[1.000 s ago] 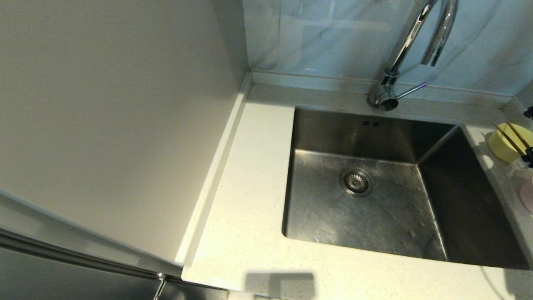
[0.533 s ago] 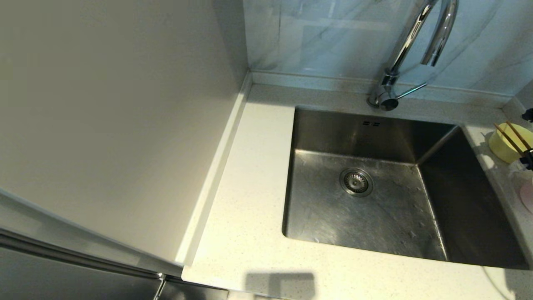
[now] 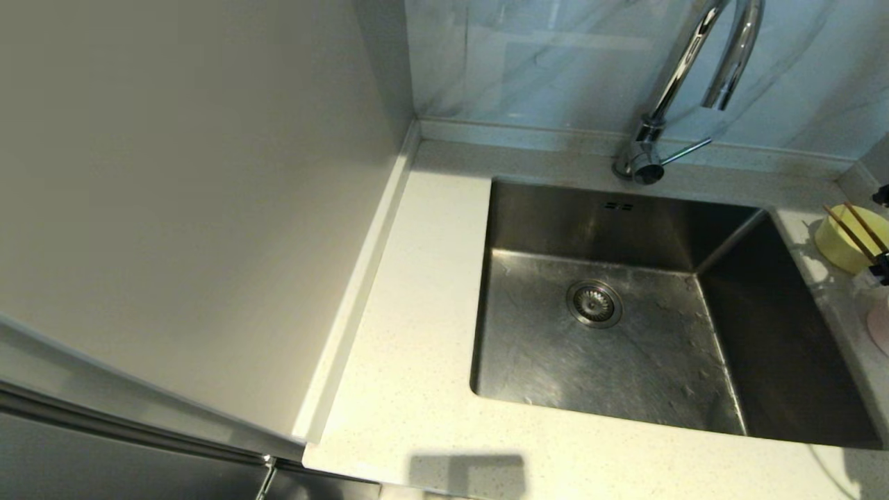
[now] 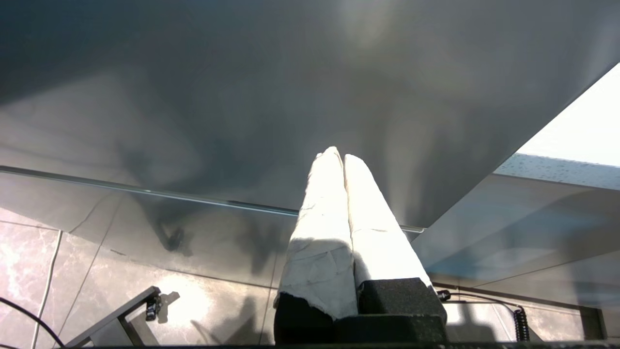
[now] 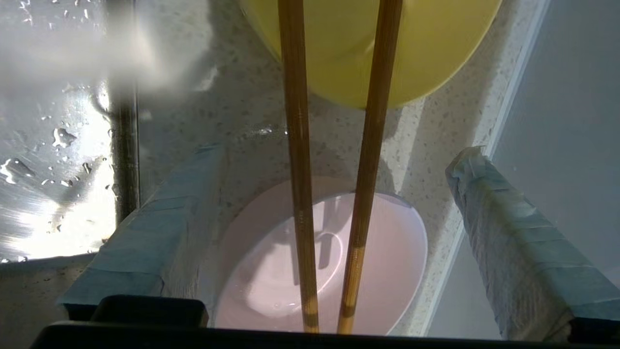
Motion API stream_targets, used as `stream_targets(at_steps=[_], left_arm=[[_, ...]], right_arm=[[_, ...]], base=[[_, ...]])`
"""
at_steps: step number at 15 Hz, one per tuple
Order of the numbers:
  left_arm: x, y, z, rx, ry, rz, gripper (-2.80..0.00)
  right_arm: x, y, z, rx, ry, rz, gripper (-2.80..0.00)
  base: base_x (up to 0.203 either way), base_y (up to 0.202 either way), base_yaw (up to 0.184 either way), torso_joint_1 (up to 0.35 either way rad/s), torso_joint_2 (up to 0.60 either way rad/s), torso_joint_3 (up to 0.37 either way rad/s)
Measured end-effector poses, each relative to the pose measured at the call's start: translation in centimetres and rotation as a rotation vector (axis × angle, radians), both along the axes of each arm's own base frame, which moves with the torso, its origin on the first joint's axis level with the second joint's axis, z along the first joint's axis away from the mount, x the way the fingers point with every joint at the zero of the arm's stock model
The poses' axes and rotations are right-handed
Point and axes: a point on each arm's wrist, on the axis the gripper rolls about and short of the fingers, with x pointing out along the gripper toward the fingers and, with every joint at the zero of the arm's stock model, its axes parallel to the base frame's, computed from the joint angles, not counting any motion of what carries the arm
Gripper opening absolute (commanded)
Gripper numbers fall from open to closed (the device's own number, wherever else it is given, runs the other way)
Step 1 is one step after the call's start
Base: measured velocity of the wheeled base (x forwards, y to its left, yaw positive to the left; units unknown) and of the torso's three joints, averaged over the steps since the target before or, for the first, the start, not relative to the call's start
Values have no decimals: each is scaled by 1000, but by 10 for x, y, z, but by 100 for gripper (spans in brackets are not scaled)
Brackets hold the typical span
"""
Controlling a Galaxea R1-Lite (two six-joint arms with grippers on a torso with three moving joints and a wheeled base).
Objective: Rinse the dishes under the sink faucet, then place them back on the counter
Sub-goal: Put the chopsticks into the sink
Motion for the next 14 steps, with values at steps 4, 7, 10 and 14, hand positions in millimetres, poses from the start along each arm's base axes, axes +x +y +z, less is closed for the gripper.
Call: stream_targets(at_steps=[4, 7, 10, 14], left_arm=[[0, 0, 0, 0, 0, 0, -280], [0, 0, 0, 0, 0, 0, -280], [0, 0, 0, 0, 0, 0, -280], [0, 0, 0, 0, 0, 0, -280]], right_arm=[[-2, -2, -1, 1, 3, -6, 0], [-2, -2, -1, 2, 4, -6, 0], [-2, -3, 0, 1, 0, -7, 0], [-1, -3, -1, -1, 4, -5, 0]], base=[[0, 0, 0, 0, 0, 0], [0, 0, 0, 0, 0, 0], [0, 0, 0, 0, 0, 0], [0, 0, 0, 0, 0, 0]])
